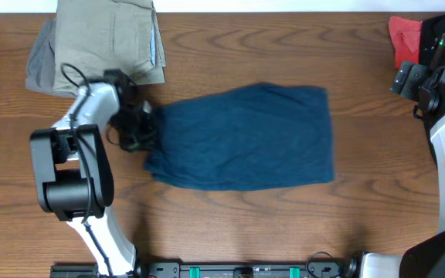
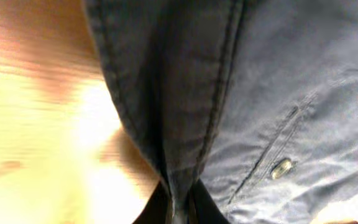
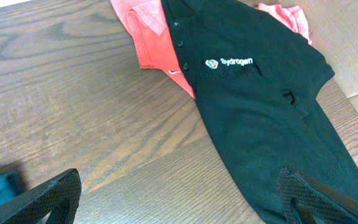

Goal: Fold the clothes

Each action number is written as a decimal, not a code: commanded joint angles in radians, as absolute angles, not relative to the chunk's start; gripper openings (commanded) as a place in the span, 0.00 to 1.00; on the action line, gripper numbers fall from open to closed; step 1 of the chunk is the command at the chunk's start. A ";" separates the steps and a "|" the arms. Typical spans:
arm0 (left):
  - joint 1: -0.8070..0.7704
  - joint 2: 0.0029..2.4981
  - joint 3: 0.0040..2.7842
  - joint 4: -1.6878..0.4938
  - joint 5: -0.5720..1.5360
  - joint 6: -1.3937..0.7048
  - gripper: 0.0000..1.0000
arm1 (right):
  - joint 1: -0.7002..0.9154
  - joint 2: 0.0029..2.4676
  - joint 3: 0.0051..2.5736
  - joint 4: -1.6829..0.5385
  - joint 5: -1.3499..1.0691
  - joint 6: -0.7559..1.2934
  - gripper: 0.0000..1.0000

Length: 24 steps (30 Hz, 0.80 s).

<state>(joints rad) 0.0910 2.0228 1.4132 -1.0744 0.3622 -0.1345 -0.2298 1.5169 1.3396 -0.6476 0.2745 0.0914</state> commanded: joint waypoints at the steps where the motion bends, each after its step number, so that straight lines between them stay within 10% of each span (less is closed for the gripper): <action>1: 0.095 1.979 1.560 -1.171 0.146 -0.144 0.06 | -0.234 1.522 1.341 -0.647 0.287 0.099 0.99; 24: -0.224 1.801 1.916 -1.400 0.145 -0.213 0.06 | -0.234 1.522 1.341 -0.648 0.287 0.099 0.99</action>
